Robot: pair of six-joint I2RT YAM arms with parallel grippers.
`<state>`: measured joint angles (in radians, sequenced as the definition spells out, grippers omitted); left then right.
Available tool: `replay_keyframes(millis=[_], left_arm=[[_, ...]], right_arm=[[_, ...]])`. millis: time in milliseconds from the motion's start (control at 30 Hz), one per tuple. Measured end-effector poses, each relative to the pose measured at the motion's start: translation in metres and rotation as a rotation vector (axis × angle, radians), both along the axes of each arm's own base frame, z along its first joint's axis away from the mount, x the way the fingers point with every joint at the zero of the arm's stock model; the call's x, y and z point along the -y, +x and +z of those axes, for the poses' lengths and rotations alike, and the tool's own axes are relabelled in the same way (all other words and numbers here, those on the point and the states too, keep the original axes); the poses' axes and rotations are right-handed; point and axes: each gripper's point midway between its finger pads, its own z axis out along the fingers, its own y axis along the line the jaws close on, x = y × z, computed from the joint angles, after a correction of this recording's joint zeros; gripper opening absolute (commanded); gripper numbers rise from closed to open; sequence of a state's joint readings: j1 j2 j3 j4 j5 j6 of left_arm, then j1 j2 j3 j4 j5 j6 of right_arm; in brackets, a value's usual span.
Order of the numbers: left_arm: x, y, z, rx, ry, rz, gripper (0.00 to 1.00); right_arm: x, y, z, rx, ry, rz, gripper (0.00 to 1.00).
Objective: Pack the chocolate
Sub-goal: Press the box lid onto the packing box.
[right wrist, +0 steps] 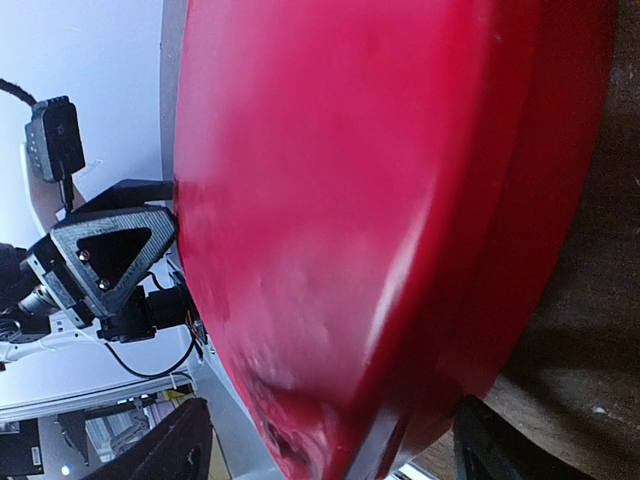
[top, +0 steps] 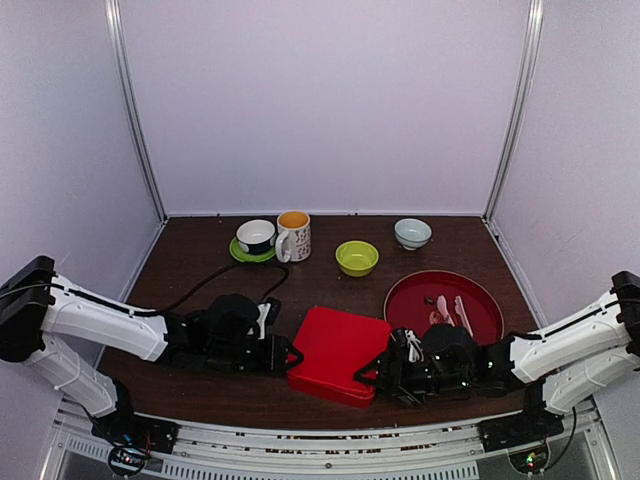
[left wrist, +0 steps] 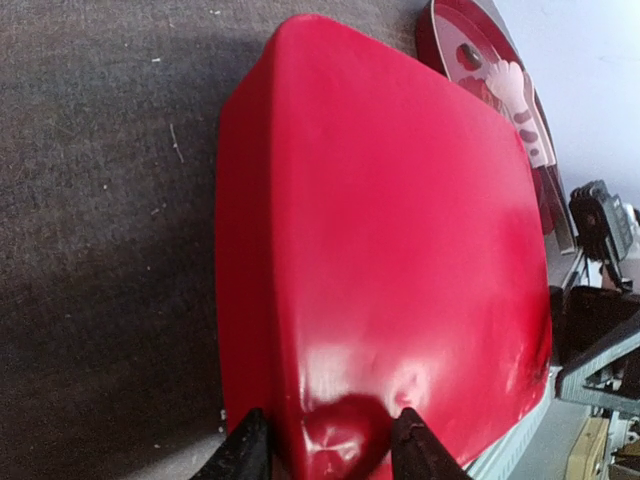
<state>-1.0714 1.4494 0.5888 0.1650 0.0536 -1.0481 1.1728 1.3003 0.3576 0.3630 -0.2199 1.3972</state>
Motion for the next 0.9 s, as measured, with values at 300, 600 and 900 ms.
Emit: replay_keyframes(millis=[300,600,900], left_arm=[[-0.020,0.021,0.014,0.025,0.059,-0.017,0.52],[-0.026,0.084,0.057,0.165,0.056,0.000,0.64],[-0.009,0.117,0.049,0.206,0.064,-0.050,0.74]], right_arm=[[0.011,-0.010,-0.004,-0.081,0.006,-0.054,0.82],[0.019,-0.014,0.002,-0.145,0.018,-0.135,0.79],[0.017,-0.020,0.002,-0.230,0.079,-0.212,0.77]])
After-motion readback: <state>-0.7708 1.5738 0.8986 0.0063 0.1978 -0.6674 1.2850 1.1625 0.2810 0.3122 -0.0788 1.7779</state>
